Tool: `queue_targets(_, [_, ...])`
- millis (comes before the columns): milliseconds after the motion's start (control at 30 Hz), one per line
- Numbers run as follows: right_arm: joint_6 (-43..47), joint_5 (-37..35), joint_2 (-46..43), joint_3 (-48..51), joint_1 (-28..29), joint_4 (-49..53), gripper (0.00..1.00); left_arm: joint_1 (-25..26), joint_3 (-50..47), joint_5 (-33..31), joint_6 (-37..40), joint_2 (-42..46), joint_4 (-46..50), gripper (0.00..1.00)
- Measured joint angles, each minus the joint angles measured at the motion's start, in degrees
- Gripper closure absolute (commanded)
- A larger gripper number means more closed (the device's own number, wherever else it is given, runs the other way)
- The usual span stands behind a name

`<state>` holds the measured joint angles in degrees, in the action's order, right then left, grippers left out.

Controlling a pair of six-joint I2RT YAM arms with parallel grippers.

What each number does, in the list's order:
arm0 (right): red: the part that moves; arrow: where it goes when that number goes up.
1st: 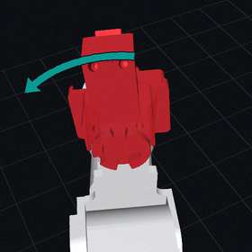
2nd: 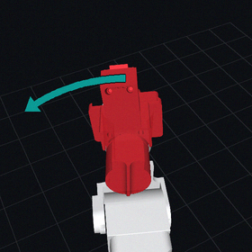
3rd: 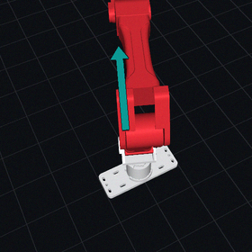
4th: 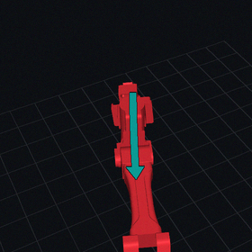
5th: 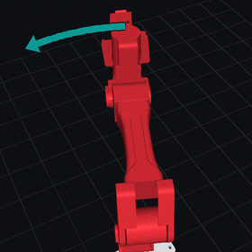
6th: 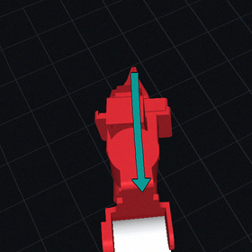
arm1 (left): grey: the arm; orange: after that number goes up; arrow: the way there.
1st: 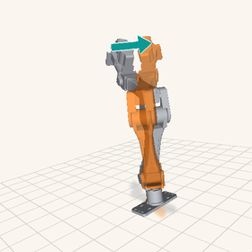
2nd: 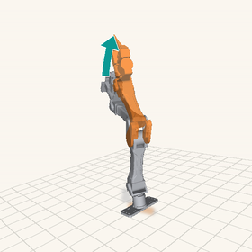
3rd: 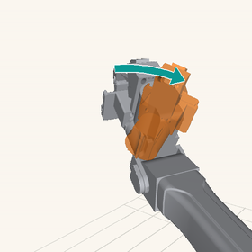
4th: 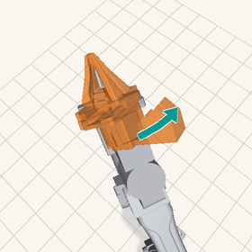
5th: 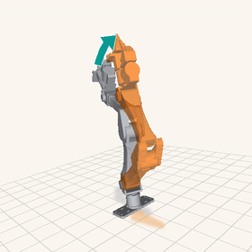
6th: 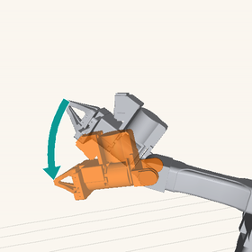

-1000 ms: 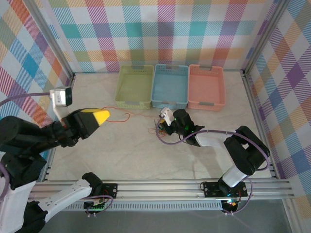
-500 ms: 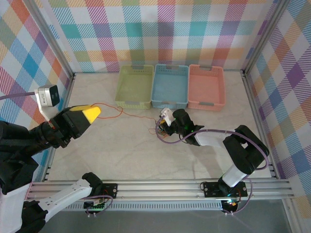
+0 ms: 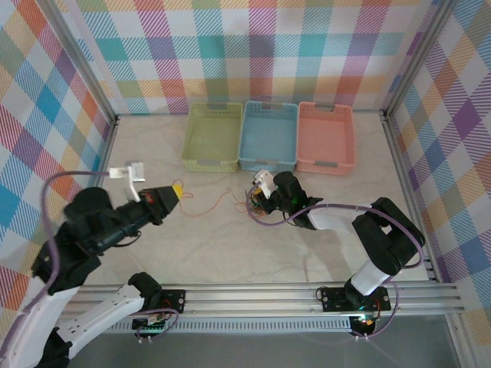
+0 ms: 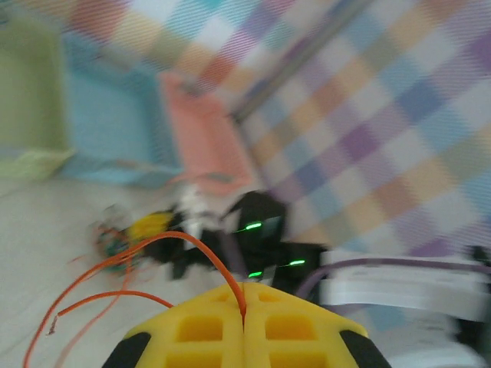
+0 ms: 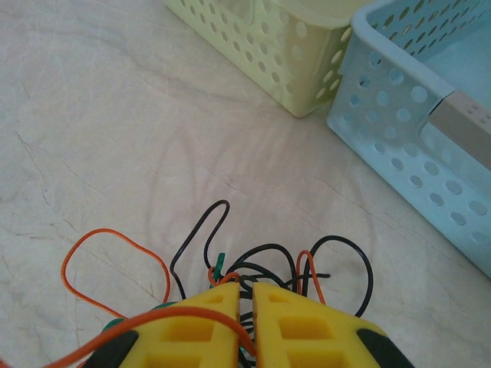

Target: Untangle the cables

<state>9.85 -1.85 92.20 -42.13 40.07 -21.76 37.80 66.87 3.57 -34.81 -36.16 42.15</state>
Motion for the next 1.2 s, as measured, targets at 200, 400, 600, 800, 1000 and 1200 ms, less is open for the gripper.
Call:
queue_targets(200, [0.0, 0.4, 0.0, 0.0, 0.0, 0.0, 0.86, 0.0, -10.6, -5.9, 0.1, -1.5, 4.6, 0.55])
queue_targets(400, [0.0, 0.4, 0.0, 0.0, 0.0, 0.0, 0.86, 0.0, -12.5, -11.2, -0.1, -3.1, 7.7, 0.0])
queue_targets(600, [0.0, 0.4, 0.0, 0.0, 0.0, 0.0, 0.86, 0.0, -12.7, -10.9, 1.2, -5.4, 5.8, 0.03])
queue_targets(800, [0.0, 1.2, 0.0, 0.0, -0.2, 0.0, 0.87, -2.1, -13.2, -2.5, 3.1, -17.8, -3.6, 0.2])
queue_targets(1000, [-0.4, 2.2, 0.0, 0.0, -0.7, -0.2, 0.87, -11.9, -20.5, 13.3, 2.3, -33.2, -20.5, 0.15])
queue_targets(1200, [-0.9, 3.1, 0.0, 0.0, -1.1, -0.5, 0.86, -12.1, -18.7, 22.6, 3.8, -42.9, -28.5, 0.17])
